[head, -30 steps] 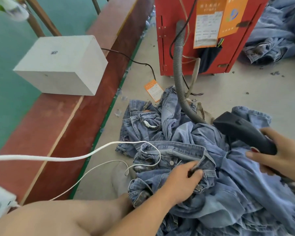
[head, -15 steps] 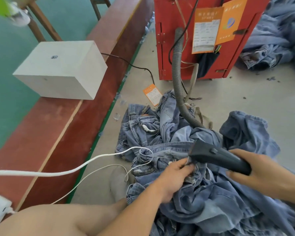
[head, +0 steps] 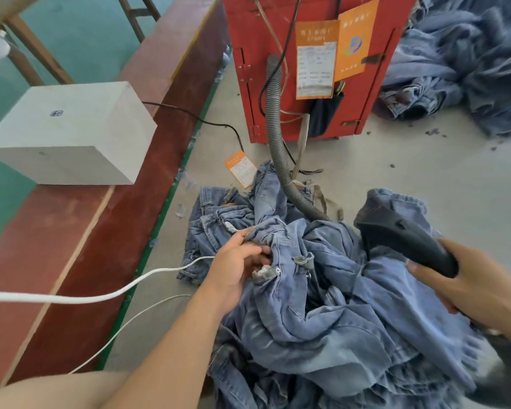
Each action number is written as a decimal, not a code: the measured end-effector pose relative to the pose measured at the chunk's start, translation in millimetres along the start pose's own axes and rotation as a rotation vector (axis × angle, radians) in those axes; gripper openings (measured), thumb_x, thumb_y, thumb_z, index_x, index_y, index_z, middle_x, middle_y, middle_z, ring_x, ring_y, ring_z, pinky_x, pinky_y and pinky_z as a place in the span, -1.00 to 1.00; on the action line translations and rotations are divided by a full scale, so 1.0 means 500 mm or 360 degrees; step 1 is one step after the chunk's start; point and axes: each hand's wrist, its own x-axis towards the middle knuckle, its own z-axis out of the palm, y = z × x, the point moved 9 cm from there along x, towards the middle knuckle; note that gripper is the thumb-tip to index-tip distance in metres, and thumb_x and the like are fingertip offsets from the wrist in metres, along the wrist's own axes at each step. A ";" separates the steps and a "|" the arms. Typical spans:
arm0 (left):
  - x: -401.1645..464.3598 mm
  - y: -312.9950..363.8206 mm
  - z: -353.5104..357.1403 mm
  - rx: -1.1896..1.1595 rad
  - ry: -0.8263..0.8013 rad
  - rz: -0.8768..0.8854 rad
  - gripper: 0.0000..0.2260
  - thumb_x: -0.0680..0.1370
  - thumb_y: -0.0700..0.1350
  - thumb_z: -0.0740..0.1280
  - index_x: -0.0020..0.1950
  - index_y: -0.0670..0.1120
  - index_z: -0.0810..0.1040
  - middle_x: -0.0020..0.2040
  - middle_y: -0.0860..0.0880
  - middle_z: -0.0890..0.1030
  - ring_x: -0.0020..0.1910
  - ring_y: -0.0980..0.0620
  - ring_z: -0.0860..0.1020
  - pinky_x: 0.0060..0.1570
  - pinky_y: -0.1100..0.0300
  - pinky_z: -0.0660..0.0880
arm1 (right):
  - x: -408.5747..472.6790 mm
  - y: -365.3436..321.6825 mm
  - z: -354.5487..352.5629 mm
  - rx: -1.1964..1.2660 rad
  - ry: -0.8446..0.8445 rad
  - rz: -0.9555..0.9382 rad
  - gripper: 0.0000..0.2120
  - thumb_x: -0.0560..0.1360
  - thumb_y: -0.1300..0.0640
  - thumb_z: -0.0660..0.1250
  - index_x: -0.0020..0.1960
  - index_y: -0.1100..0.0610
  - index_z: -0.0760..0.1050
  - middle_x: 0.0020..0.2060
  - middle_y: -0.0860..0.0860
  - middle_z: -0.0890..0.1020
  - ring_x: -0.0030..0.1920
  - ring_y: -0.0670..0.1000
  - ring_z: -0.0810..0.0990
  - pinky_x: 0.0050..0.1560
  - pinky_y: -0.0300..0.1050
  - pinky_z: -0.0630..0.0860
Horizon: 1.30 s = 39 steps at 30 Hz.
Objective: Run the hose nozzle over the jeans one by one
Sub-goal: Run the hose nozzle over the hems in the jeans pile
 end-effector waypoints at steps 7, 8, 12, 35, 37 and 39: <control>-0.003 0.011 0.000 0.0817 -0.0044 -0.0006 -0.79 0.70 -0.13 0.24 0.30 -0.05 0.57 -0.22 0.02 0.69 -0.29 0.10 0.59 -0.18 0.18 0.48 | -0.010 -0.007 0.019 -0.0032 -0.0111 -0.0061 -0.86 0.54 0.06 0.48 -0.02 -0.03 0.52 -0.53 0.01 0.55 -0.61 -0.08 0.46 -0.58 -0.27 0.36; 0.001 0.026 -0.009 0.1123 0.0019 0.0077 -0.78 0.68 -0.04 0.29 0.31 0.01 0.60 -0.21 0.12 0.66 -0.24 0.16 0.57 -0.11 0.20 0.48 | -0.010 -0.010 0.019 -0.0037 -0.0113 -0.0074 -0.86 0.54 0.05 0.48 -0.01 -0.05 0.52 -0.53 0.00 0.55 -0.61 -0.08 0.45 -0.57 -0.27 0.36; -0.006 0.092 -0.011 0.1603 0.0171 0.0345 -0.87 0.60 0.10 0.35 0.04 0.22 0.70 -0.16 0.24 0.60 0.02 0.16 0.56 0.15 0.22 0.44 | -0.009 -0.016 0.015 -0.0039 -0.0100 -0.0106 -0.85 0.54 0.03 0.48 0.03 -0.09 0.52 -0.51 -0.01 0.58 -0.60 -0.08 0.49 -0.56 -0.26 0.39; 0.183 -0.157 0.250 0.3051 -0.0612 -0.0024 -0.12 0.45 0.58 0.11 0.66 0.26 -0.09 0.69 -0.12 0.00 0.62 -0.35 0.02 0.48 -0.42 0.06 | -0.033 0.098 -0.042 0.0000 0.0037 0.0196 -0.87 0.52 0.00 0.48 -0.01 -0.05 0.54 -0.44 0.07 0.59 -0.53 0.07 0.55 -0.47 0.00 0.49; 0.187 -0.176 0.230 0.3305 -0.0616 0.0036 -0.11 0.44 0.61 0.07 0.63 0.13 0.16 0.57 -0.21 0.31 0.53 -0.30 0.27 0.42 -0.29 0.25 | -0.033 0.107 -0.042 -0.0035 -0.0007 0.0227 -0.86 0.52 -0.02 0.47 0.00 -0.04 0.54 -0.41 0.08 0.60 -0.49 0.09 0.57 -0.39 0.09 0.53; 0.169 -0.183 0.234 0.3369 -0.0614 0.0136 -0.21 0.51 0.52 0.10 0.47 -0.06 0.42 0.35 -0.20 0.56 0.35 -0.26 0.50 0.25 -0.13 0.44 | -0.031 0.107 -0.045 -0.0001 -0.0025 0.0228 -0.88 0.53 -0.01 0.45 0.00 -0.05 0.53 -0.41 0.08 0.61 -0.50 0.07 0.58 -0.41 0.07 0.53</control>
